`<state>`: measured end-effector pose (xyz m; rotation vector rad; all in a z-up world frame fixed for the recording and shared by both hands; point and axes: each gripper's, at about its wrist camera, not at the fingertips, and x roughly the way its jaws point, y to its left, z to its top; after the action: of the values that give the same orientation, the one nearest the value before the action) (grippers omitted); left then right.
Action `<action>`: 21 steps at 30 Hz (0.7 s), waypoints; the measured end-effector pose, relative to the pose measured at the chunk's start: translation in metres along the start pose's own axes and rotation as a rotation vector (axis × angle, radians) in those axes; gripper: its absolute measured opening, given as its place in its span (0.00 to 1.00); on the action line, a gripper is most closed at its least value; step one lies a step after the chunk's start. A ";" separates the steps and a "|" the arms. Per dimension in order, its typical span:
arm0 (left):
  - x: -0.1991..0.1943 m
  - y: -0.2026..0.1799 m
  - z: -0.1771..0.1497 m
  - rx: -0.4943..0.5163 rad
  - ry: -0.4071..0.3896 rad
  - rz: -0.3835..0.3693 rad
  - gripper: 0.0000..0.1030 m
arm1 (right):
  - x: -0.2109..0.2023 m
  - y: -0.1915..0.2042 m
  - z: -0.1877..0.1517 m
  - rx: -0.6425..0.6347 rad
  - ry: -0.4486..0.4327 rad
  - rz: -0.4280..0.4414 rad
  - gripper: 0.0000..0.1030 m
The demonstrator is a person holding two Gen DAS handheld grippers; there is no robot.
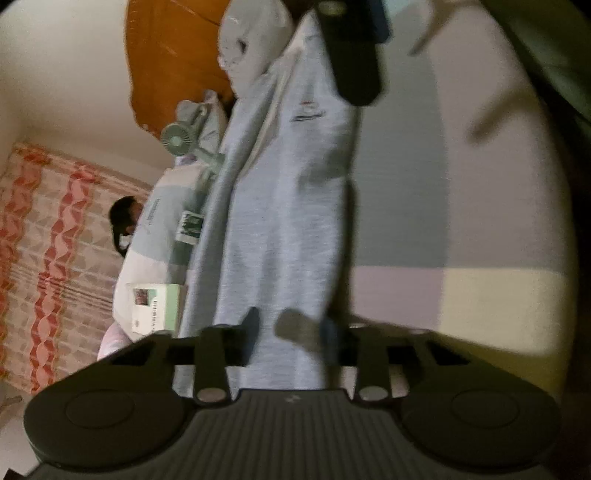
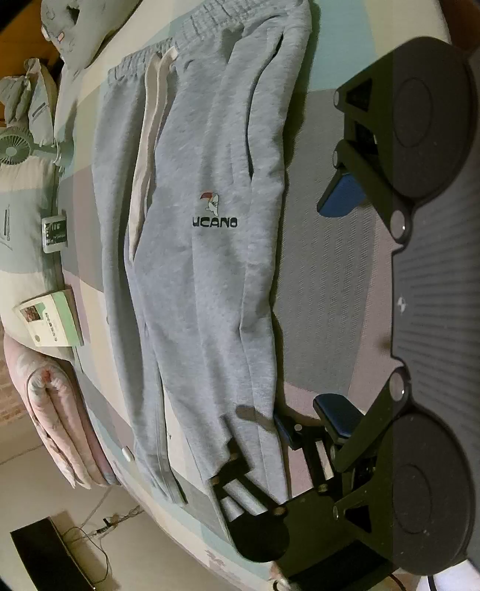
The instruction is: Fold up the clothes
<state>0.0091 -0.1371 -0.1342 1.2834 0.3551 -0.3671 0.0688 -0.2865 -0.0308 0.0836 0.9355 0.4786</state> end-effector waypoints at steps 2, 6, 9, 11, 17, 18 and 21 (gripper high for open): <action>0.002 -0.003 -0.001 -0.005 0.001 -0.020 0.00 | -0.001 0.000 0.000 0.002 -0.001 0.000 1.00; 0.001 0.010 -0.004 -0.091 0.001 -0.080 0.01 | -0.005 0.001 -0.001 -0.015 -0.022 -0.011 1.00; -0.004 0.030 -0.008 -0.209 -0.006 -0.159 0.01 | -0.012 0.005 -0.002 -0.073 -0.058 -0.023 1.00; -0.011 0.040 -0.012 -0.261 -0.023 -0.192 0.01 | -0.017 0.008 -0.001 -0.120 -0.077 -0.045 1.00; -0.036 0.061 -0.023 -0.372 -0.064 -0.252 0.01 | -0.027 0.016 -0.004 -0.292 -0.136 -0.109 1.00; -0.040 0.064 -0.025 -0.384 -0.069 -0.257 0.01 | -0.026 0.018 -0.005 -0.335 -0.141 -0.137 1.00; -0.049 0.073 -0.026 -0.420 -0.086 -0.274 0.01 | -0.019 0.027 -0.010 -0.469 -0.141 -0.226 1.00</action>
<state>-0.0024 -0.0908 -0.0562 0.8062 0.5071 -0.5457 0.0416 -0.2716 -0.0147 -0.4053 0.6660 0.4642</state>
